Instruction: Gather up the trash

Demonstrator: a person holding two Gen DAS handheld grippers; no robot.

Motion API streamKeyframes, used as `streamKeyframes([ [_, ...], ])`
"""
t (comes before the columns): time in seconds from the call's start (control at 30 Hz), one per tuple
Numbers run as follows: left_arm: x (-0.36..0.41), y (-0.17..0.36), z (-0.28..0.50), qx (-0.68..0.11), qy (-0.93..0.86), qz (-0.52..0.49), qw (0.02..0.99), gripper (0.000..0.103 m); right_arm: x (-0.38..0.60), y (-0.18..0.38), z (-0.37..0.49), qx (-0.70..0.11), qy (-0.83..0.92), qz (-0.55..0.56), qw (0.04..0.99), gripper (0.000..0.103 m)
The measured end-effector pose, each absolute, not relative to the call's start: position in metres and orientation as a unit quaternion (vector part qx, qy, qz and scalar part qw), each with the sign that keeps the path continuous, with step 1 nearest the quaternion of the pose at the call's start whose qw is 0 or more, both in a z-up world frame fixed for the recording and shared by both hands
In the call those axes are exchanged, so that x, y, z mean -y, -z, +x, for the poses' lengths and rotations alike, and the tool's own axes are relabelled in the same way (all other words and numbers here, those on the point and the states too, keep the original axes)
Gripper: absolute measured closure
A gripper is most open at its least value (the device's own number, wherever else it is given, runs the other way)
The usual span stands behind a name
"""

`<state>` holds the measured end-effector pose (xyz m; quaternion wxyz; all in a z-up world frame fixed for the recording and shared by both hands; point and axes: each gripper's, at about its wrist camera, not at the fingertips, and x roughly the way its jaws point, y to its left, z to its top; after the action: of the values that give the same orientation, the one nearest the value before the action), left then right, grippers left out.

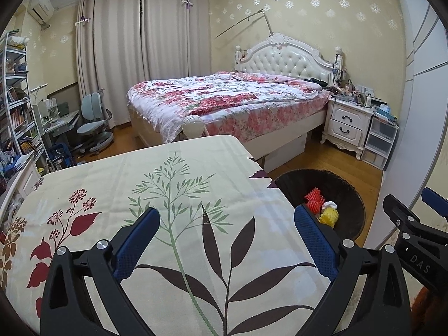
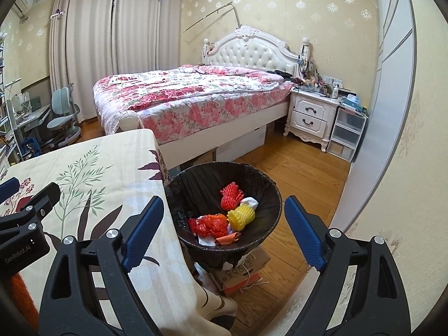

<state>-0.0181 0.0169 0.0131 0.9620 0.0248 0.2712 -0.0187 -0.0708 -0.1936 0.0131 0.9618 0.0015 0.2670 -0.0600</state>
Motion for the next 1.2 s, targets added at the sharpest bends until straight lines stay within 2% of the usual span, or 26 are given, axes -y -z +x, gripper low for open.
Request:
streamKeyframes([
  [1.2,-0.0193,-0.0117,-0.0186,-0.274,0.019,0.025,0.961,0.007,0.1917,-0.0142,-0.0719,-0.269,0.062,0.002,0.961,0.017],
])
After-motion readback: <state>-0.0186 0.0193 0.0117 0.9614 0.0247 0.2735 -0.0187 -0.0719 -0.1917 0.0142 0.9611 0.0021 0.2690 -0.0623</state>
